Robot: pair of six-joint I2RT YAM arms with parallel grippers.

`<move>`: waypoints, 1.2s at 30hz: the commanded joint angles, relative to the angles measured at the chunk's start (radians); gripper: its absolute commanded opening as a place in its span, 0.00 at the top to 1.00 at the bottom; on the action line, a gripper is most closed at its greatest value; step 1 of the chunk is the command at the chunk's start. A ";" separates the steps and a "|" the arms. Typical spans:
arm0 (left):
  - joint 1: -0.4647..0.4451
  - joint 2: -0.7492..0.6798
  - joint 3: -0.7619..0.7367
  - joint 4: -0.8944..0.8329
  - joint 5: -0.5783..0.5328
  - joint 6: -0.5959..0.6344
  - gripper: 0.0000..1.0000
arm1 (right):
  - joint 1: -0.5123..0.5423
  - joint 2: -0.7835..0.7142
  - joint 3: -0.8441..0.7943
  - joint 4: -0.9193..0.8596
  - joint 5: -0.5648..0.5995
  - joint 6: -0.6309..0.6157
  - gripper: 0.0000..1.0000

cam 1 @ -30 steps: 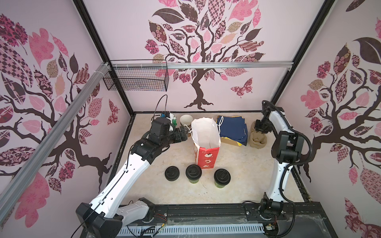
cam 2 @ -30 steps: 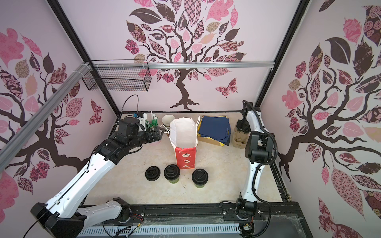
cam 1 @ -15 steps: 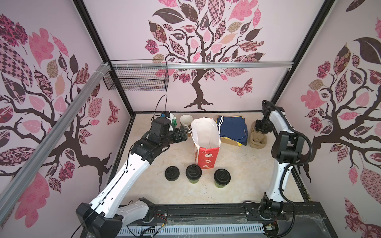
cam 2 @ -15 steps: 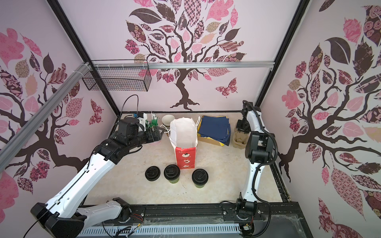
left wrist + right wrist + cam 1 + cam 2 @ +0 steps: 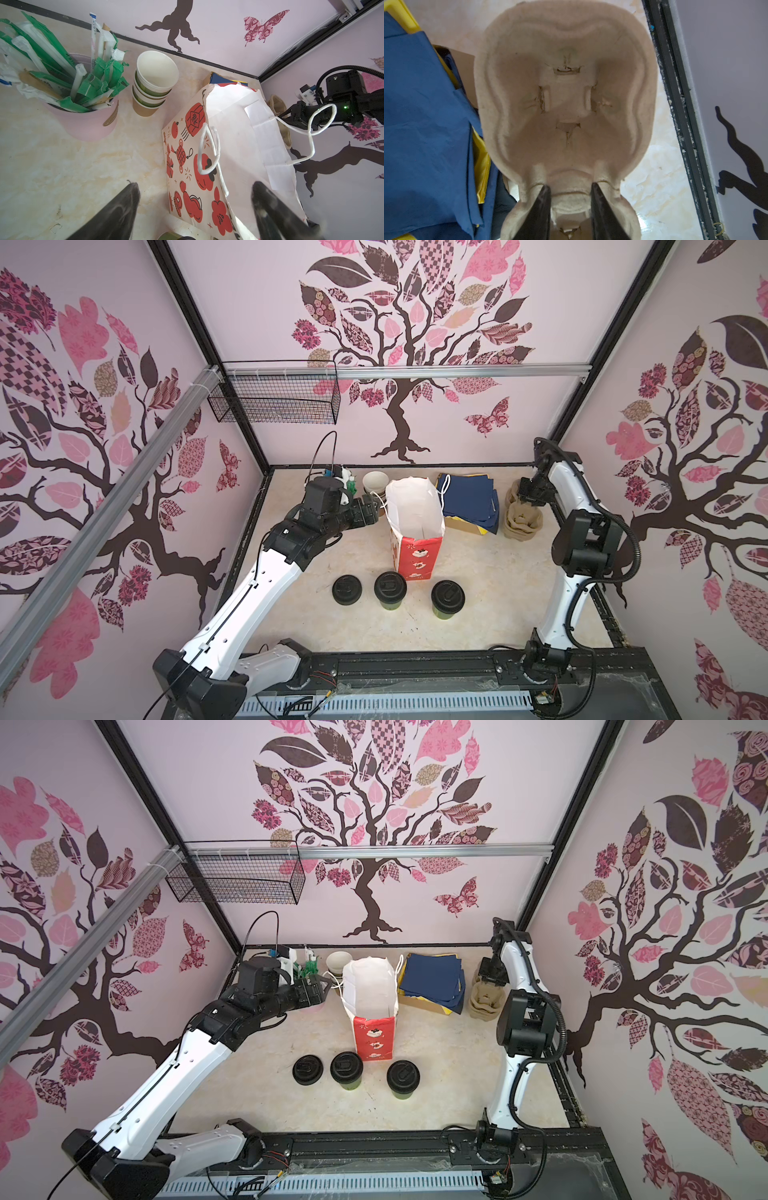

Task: Pack the takeout coffee
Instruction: 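Grip the top beige cup carrier with the right gripper, then lift the cup carrier with the right gripper while the left grips the bag rim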

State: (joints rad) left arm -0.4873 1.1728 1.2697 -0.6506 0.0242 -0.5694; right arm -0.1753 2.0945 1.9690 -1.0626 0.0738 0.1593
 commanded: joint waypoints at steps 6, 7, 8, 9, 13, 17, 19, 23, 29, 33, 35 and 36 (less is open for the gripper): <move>0.012 -0.043 0.040 0.001 -0.003 -0.019 0.12 | 0.000 -0.141 -0.007 -0.039 -0.039 0.042 0.70; 0.012 -0.047 0.050 -0.002 -0.006 -0.023 0.12 | 0.000 -0.166 -0.023 -0.040 -0.047 0.047 0.70; 0.013 -0.051 0.066 -0.010 -0.010 -0.025 0.12 | 0.002 -0.189 -0.043 -0.037 -0.055 0.049 0.70; 0.013 -0.050 0.081 -0.019 -0.012 -0.027 0.12 | 0.001 -0.217 -0.065 -0.036 -0.058 0.054 0.70; 0.020 -0.026 0.135 -0.051 0.010 -0.029 0.12 | 0.002 -0.323 -0.160 -0.031 -0.071 0.066 0.70; 0.027 0.009 0.180 -0.068 0.050 -0.060 0.12 | 0.026 -0.424 -0.243 -0.050 -0.091 0.080 0.70; 0.028 0.030 0.210 -0.080 0.065 -0.074 0.12 | 0.055 -0.466 -0.270 -0.072 -0.085 0.091 0.69; 0.030 0.080 0.276 -0.132 0.085 -0.089 0.11 | 0.130 -0.543 -0.299 -0.135 -0.064 0.125 0.69; 0.032 0.158 0.349 -0.211 0.112 -0.101 0.09 | 0.236 -0.659 -0.325 -0.246 -0.046 0.185 0.69; 0.032 0.202 0.356 -0.221 0.186 -0.098 0.08 | 0.248 -0.731 -0.328 -0.321 -0.085 0.207 0.69; 0.032 0.224 0.359 -0.236 0.206 -0.097 0.07 | 0.251 -0.748 -0.302 -0.361 -0.104 0.207 0.68; 0.033 0.234 0.360 -0.250 0.204 -0.095 0.07 | 0.253 -0.751 -0.281 -0.383 -0.114 0.202 0.68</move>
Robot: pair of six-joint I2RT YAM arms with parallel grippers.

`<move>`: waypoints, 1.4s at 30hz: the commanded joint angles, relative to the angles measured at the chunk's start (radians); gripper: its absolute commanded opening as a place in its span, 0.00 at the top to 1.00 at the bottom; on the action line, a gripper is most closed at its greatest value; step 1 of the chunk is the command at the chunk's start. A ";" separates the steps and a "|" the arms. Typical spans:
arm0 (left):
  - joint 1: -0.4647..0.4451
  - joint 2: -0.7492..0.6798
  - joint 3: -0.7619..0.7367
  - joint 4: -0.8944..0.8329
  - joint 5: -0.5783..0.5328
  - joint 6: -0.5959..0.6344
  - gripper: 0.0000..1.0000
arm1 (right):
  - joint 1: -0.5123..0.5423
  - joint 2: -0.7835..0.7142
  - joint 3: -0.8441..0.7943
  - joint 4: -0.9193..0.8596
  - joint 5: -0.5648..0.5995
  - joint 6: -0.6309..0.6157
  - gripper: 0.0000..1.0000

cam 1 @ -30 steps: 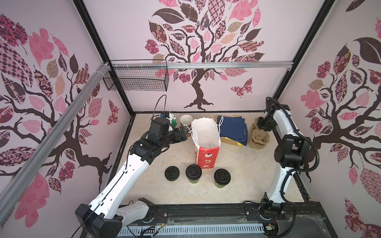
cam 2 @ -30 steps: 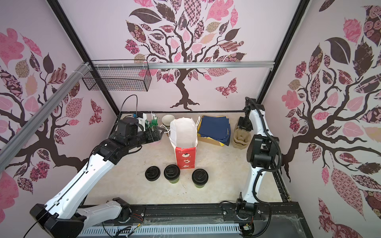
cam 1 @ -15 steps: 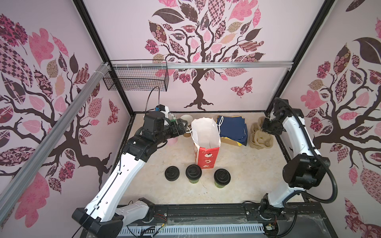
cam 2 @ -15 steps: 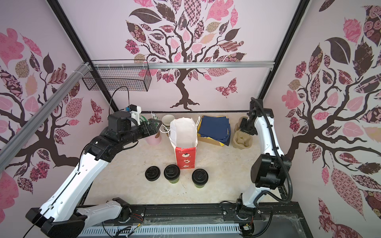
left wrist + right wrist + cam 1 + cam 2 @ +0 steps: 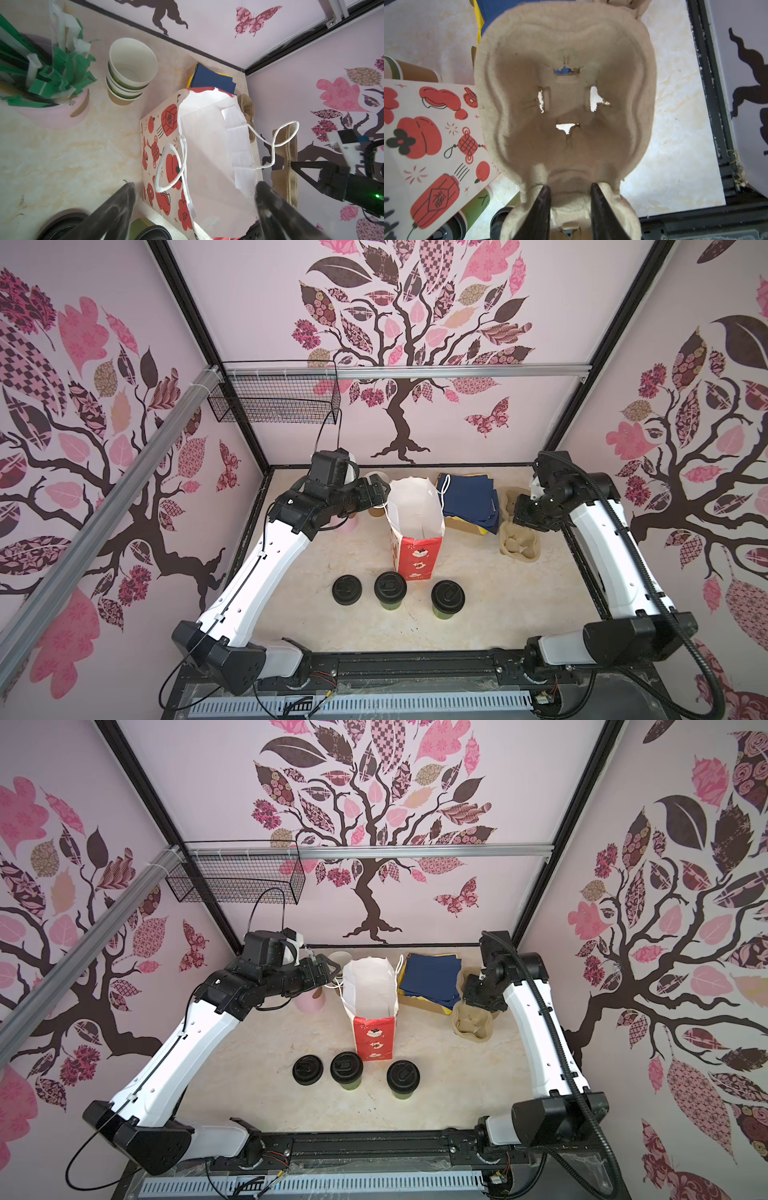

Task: Pack the takeout coffee
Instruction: 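Lift the cup carrier with the right gripper while the left grips the bag rim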

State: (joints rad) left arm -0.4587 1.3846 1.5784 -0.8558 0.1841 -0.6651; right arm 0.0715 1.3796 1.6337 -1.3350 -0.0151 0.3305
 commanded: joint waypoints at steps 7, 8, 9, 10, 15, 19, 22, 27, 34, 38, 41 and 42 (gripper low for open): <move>0.029 0.077 0.073 -0.131 0.019 0.040 0.09 | 0.007 -0.039 0.186 -0.145 -0.140 0.021 0.68; 0.032 0.086 0.072 -0.126 0.037 0.048 0.10 | 0.009 -0.035 0.202 -0.145 -0.161 0.024 0.69; 0.031 0.092 0.071 -0.116 0.063 0.056 0.11 | 0.009 -0.031 0.219 -0.143 -0.180 0.025 0.68; 0.031 0.099 0.069 -0.100 0.089 0.061 0.12 | 0.009 -0.027 0.231 -0.142 -0.194 0.023 0.69; 0.031 0.139 0.063 -0.052 0.190 0.063 0.26 | 0.010 -0.007 0.265 -0.142 -0.219 -0.010 0.69; 0.032 0.151 0.052 -0.050 0.184 0.066 0.40 | 0.010 0.012 0.300 -0.137 -0.257 -0.014 0.69; 0.031 0.155 0.034 -0.046 0.172 0.064 0.51 | 0.013 0.026 0.324 -0.133 -0.276 -0.014 0.69; 0.032 0.166 0.023 -0.018 0.196 0.052 0.71 | 0.038 0.045 0.369 -0.140 -0.292 -0.011 0.68; 0.033 0.163 -0.014 0.006 0.193 0.042 0.78 | 0.075 0.058 0.392 -0.117 -0.316 0.020 0.69; 0.031 0.168 -0.021 -0.003 0.184 0.050 0.72 | 0.106 0.066 0.397 -0.101 -0.316 0.037 0.69; 0.032 0.174 -0.030 -0.010 0.179 0.060 0.73 | 0.121 0.073 0.407 -0.094 -0.321 0.050 0.69; 0.031 0.175 -0.036 -0.009 0.179 0.060 0.74 | 0.129 0.076 0.413 -0.091 -0.321 0.055 0.69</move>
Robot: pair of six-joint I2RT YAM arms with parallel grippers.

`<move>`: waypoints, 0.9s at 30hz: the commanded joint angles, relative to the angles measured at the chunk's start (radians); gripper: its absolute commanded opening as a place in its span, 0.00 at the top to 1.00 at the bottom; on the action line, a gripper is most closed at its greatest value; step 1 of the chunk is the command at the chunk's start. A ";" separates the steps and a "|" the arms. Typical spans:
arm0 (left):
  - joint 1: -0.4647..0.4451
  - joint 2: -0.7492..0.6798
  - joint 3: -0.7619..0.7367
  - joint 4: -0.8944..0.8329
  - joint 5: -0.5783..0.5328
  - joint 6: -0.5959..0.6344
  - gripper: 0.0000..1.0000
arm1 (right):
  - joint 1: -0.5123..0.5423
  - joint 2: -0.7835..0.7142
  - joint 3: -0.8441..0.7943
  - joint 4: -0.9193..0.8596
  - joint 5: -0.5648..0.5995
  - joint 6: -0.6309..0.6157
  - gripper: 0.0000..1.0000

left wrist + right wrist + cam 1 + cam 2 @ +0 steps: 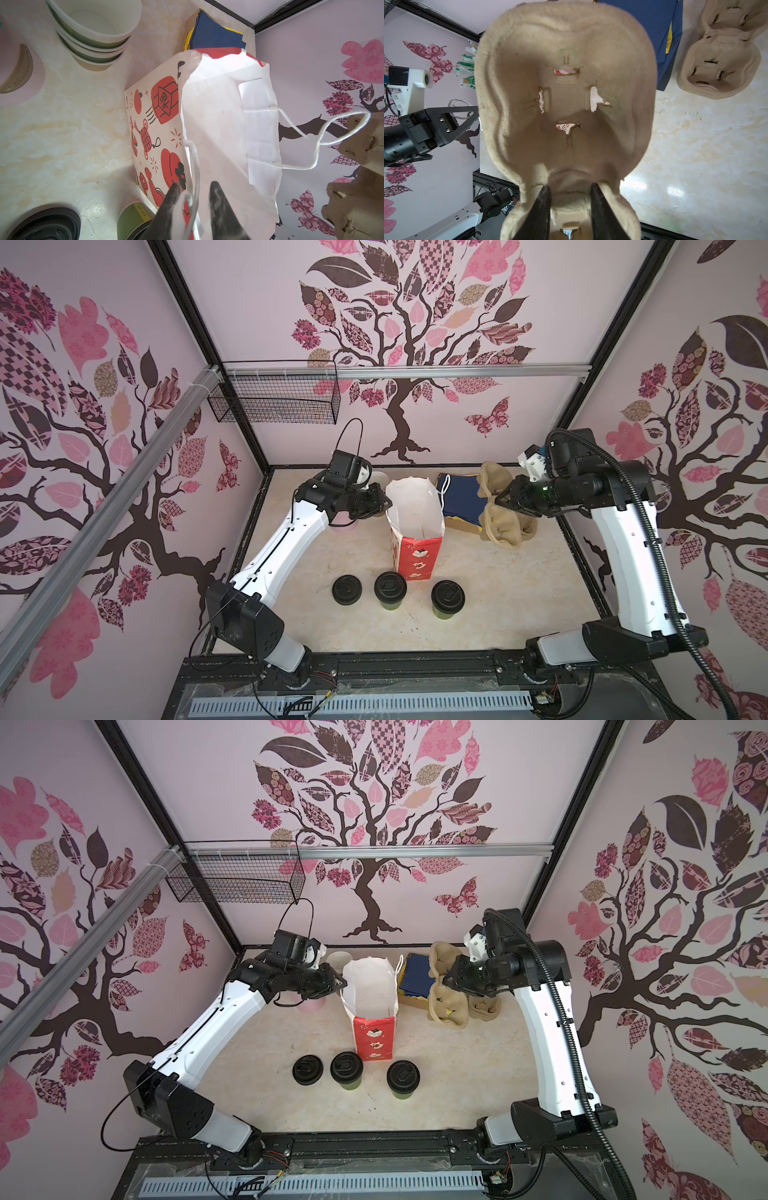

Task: Pack the takeout coffee
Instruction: 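Lift the cup carrier with the right gripper while the left grips the bag rim, then carry the cup carrier over the gift bag opening with the right gripper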

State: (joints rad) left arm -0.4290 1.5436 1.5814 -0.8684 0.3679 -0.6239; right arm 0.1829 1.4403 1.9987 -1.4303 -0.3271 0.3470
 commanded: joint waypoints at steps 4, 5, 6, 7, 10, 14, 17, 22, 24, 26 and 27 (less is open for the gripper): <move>0.002 0.016 -0.048 0.015 0.003 0.011 0.80 | 0.054 0.009 0.024 0.022 0.002 0.058 0.69; 0.002 0.017 -0.049 0.016 0.003 0.012 0.81 | 0.059 0.004 0.015 0.028 0.005 0.063 0.69; 0.001 0.019 -0.049 0.016 0.006 0.012 0.83 | 0.061 0.001 0.008 0.036 0.004 0.068 0.69; 0.001 0.019 -0.051 0.016 0.009 0.013 0.85 | 0.063 -0.003 0.006 0.040 0.003 0.073 0.69; 0.001 0.013 -0.053 0.024 0.014 0.005 0.92 | 0.073 0.002 0.021 0.042 0.001 0.084 0.69; 0.001 0.001 -0.066 0.065 0.020 -0.035 1.00 | 0.116 0.020 0.058 0.042 0.017 0.102 0.69; -0.002 -0.013 -0.090 0.108 0.031 -0.078 1.00 | 0.176 0.047 0.107 0.045 0.047 0.124 0.69; -0.029 -0.063 -0.174 0.239 0.012 -0.196 1.00 | 0.266 0.121 0.244 0.046 0.086 0.167 0.69; -0.045 -0.087 -0.215 0.304 -0.004 -0.249 1.00 | 0.291 0.157 0.295 0.042 0.092 0.175 0.69; -0.065 -0.110 -0.253 0.362 -0.027 -0.298 1.00 | 0.312 0.190 0.338 0.041 0.100 0.186 0.69; -0.073 -0.119 -0.266 0.385 -0.038 -0.314 1.00 | 0.322 0.202 0.351 0.044 0.103 0.191 0.69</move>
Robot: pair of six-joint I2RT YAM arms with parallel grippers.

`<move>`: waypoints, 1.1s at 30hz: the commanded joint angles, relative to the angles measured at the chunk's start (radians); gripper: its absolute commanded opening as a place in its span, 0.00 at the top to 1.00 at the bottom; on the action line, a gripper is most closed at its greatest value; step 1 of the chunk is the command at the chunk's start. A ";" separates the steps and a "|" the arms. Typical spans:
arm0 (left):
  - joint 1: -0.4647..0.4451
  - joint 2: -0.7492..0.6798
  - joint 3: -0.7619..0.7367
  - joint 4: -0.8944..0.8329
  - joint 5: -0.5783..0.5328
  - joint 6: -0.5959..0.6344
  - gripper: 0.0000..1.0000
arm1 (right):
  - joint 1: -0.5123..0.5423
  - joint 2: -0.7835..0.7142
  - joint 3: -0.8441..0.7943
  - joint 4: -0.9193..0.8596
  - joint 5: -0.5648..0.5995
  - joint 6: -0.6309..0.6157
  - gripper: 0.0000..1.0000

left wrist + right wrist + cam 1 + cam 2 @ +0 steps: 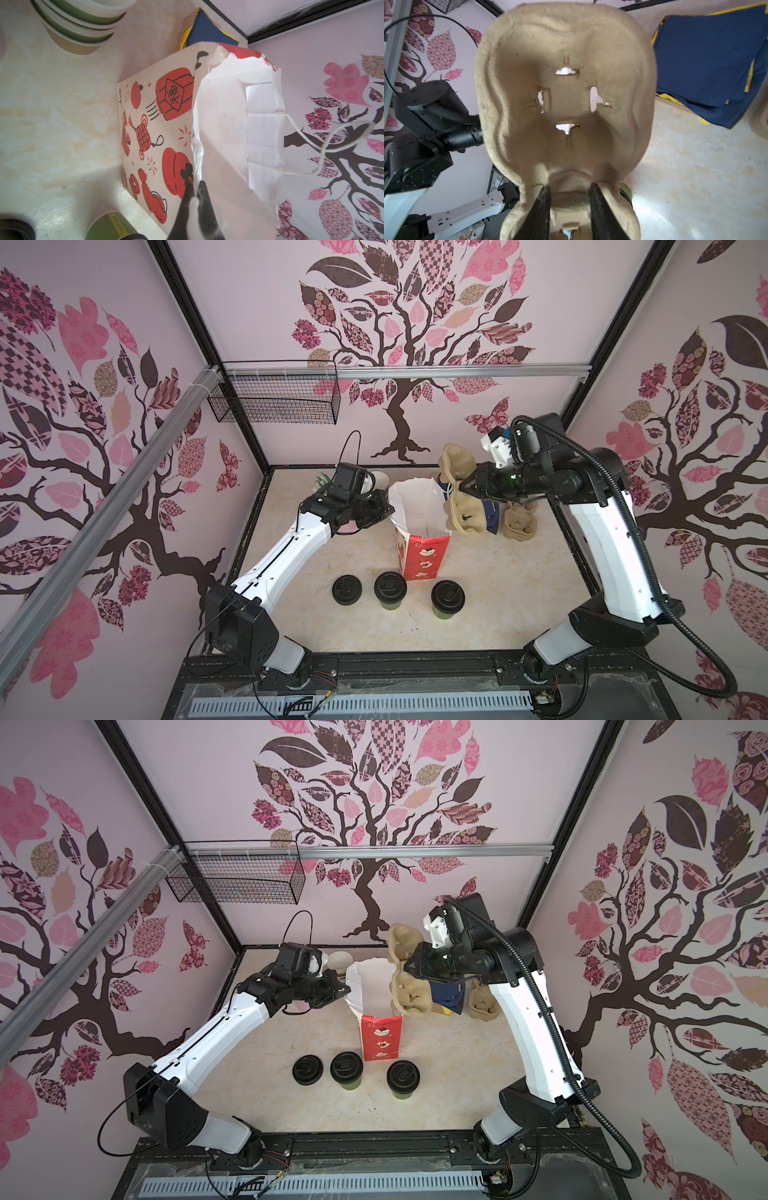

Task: Pack the takeout coffee
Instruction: 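Carry the cup carrier over the gift bag opening with the right gripper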

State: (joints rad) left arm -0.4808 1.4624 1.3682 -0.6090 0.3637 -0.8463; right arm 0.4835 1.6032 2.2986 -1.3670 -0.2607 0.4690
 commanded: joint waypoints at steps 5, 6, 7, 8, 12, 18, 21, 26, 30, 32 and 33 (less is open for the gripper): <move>-0.061 -0.070 -0.103 0.190 -0.078 -0.155 1.00 | 0.083 0.110 0.113 0.004 0.084 0.096 0.69; -0.065 -0.072 -0.112 0.198 -0.080 -0.166 1.00 | 0.094 0.120 0.117 0.011 0.097 0.099 0.69; -0.069 -0.076 -0.121 0.208 -0.084 -0.178 1.00 | 0.107 0.132 0.116 0.024 0.114 0.103 0.69; -0.074 -0.079 -0.129 0.215 -0.087 -0.190 1.00 | 0.120 0.142 0.117 0.035 0.134 0.105 0.69; -0.084 -0.089 -0.147 0.222 -0.095 -0.217 1.00 | 0.150 0.180 0.102 0.053 0.223 0.095 0.70; -0.085 -0.103 -0.170 0.225 -0.098 -0.231 1.00 | 0.158 0.216 0.048 0.090 0.313 0.061 0.70; -0.085 -0.112 -0.177 0.217 -0.104 -0.232 1.00 | 0.167 0.246 0.043 0.067 0.358 0.045 0.70; -0.085 -0.122 -0.194 0.220 -0.105 -0.242 1.00 | 0.182 0.267 -0.002 0.080 0.398 0.029 0.70; -0.086 -0.123 -0.200 0.223 -0.101 -0.243 1.00 | 0.192 0.297 -0.014 0.079 0.417 0.016 0.70; -0.085 -0.123 -0.201 0.222 -0.101 -0.242 1.00 | 0.196 0.311 -0.006 0.066 0.420 0.013 0.70; -0.085 -0.124 -0.201 0.222 -0.101 -0.242 1.00 | 0.201 0.318 0.001 0.055 0.423 0.012 0.70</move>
State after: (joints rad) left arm -0.5636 1.3582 1.1973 -0.3981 0.2691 -1.0874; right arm 0.6720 1.8889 2.2787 -1.2713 0.1226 0.4671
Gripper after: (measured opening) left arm 0.048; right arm 0.304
